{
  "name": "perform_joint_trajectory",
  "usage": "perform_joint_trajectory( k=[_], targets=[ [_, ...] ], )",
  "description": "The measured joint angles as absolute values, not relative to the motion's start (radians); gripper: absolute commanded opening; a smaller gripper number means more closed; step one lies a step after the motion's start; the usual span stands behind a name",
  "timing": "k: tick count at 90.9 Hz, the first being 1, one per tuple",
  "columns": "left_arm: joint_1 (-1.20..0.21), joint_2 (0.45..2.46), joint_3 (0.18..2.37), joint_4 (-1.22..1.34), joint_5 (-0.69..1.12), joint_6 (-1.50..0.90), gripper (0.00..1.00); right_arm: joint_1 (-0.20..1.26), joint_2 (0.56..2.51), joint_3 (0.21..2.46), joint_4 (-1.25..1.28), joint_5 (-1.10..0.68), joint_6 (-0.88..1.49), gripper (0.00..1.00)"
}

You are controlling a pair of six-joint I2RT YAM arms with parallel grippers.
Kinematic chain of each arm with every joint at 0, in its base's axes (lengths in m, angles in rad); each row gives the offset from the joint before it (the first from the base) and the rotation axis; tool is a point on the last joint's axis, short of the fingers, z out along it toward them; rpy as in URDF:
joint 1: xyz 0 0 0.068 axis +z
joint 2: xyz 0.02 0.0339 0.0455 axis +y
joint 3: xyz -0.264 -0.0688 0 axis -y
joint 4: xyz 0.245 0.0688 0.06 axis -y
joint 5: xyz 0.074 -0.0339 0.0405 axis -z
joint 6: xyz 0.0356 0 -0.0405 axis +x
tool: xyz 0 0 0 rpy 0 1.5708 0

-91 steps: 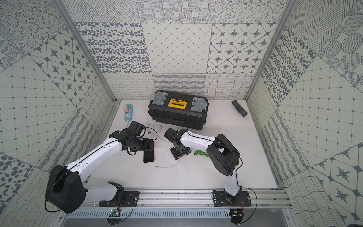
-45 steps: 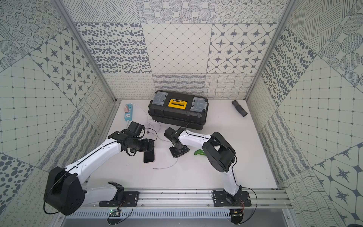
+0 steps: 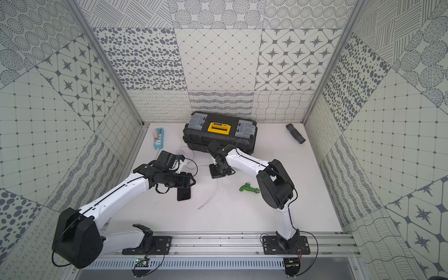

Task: Plug the charging cable into the phone
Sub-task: Pick up the charging cable from the center of the board.

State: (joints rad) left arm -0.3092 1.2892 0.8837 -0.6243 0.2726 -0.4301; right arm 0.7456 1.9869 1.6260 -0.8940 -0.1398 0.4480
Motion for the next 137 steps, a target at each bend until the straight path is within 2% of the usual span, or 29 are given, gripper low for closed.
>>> perform_joint_trajectory(
  k=[15,39,53,75,123,137],
  targets=[
    [-0.332,1.290,0.864,-0.535,0.364,-0.410,0.80,0.712,1.962,1.750,-0.909,-0.181,0.466,0.00],
    [-0.354,1.327,0.893,-0.465,0.383,-0.391,0.88,0.693,1.960,1.860,-0.966,-0.229,0.484,0.00],
    [-0.340,1.343,0.893,-0.408,0.396,-0.515,0.95,0.670,1.956,1.895,-0.987,-0.244,0.530,0.00],
    [-0.351,1.310,0.876,-0.311,0.400,-0.765,0.94,0.637,1.955,1.958,-0.986,-0.233,0.590,0.00],
    [-0.350,1.381,0.912,-0.176,0.421,-1.042,0.96,0.573,1.919,1.983,-0.940,-0.274,0.678,0.00],
    [-0.347,1.413,0.937,-0.137,0.423,-1.093,0.93,0.573,1.900,1.977,-0.915,-0.292,0.678,0.00]
  ],
)
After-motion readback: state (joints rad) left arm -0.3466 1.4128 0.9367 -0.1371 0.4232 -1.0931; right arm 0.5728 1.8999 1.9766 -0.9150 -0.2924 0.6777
